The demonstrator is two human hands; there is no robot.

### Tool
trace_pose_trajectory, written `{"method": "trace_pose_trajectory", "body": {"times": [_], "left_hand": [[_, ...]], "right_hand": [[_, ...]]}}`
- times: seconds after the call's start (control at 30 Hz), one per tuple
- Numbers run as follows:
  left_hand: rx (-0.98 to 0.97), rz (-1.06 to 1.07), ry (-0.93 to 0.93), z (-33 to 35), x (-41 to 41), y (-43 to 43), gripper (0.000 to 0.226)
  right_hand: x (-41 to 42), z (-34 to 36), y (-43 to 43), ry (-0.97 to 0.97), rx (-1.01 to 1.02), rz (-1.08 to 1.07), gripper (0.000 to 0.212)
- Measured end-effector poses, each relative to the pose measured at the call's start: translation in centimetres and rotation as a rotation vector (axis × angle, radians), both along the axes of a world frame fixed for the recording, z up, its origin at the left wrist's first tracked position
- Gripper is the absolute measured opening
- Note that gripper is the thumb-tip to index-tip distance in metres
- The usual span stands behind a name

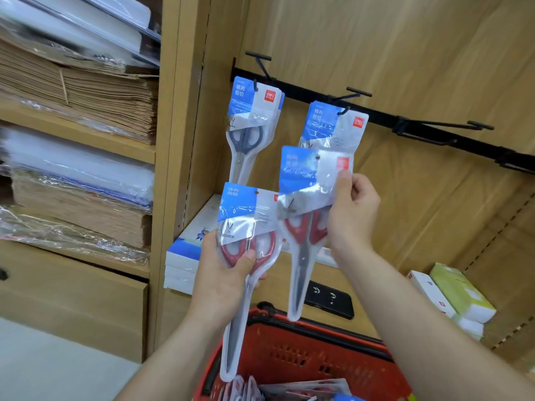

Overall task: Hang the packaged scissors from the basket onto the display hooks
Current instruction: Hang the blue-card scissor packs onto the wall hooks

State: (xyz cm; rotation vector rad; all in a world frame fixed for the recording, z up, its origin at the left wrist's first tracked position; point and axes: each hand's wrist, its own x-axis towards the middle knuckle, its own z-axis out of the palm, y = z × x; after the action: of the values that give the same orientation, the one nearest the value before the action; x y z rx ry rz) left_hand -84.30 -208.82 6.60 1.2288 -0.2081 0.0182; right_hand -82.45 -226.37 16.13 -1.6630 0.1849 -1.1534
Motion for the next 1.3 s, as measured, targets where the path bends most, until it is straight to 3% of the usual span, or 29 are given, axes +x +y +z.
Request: {"method": "trace_pose_trajectory", "body": {"times": [0.3,0.73,0.9,1.03,1.07,1.17,1.23,1.3], "left_hand": [[0.018,-0.002,0.003,-0.1,0.2,0.4,0.034],[0.043,0.024,0.000,-0.4,1.3,0.1,0.041],[0.047,0.040,-0.013,-0.4,1.3,0.2,0.044],[0.068,0.057,-0.014,-0.3,1.3,0.3,0.042],[0.071,0.054,-0.016,-0.3,1.3,0.2,0.041],[0.099,0.049,-0.027,-0.2,1.0,-0.1,0.037],[0.107,0.043,-0.034,-0.2,0.6,-0.5,0.036],[0.109,0.026,-0.025,-0.1,0.2,-0.8,0.031]], "right_hand": [[4.6,7.8,-4.4,-0.028,-0.145,-0.183,0.035],[6.7,8.3,-5.6,0.065,-0.131,-0.287,0.042],[6.9,7.0,-5.6,0.183,-0.090,-0.331,0.023],[3.5,3.3,-3.1,0.192,-0.003,-0.182,0.014],[2.2,1.9,-2.0,0.242,-0.006,-0.057,0.006],[-1.7,-1.7,2.0,0.472,-0.019,0.354,0.017],[-3.1,-3.4,3.9,0.454,0.053,0.512,0.020],[-3.3,-4.2,4.8,0.351,0.147,0.488,0.019]]}}
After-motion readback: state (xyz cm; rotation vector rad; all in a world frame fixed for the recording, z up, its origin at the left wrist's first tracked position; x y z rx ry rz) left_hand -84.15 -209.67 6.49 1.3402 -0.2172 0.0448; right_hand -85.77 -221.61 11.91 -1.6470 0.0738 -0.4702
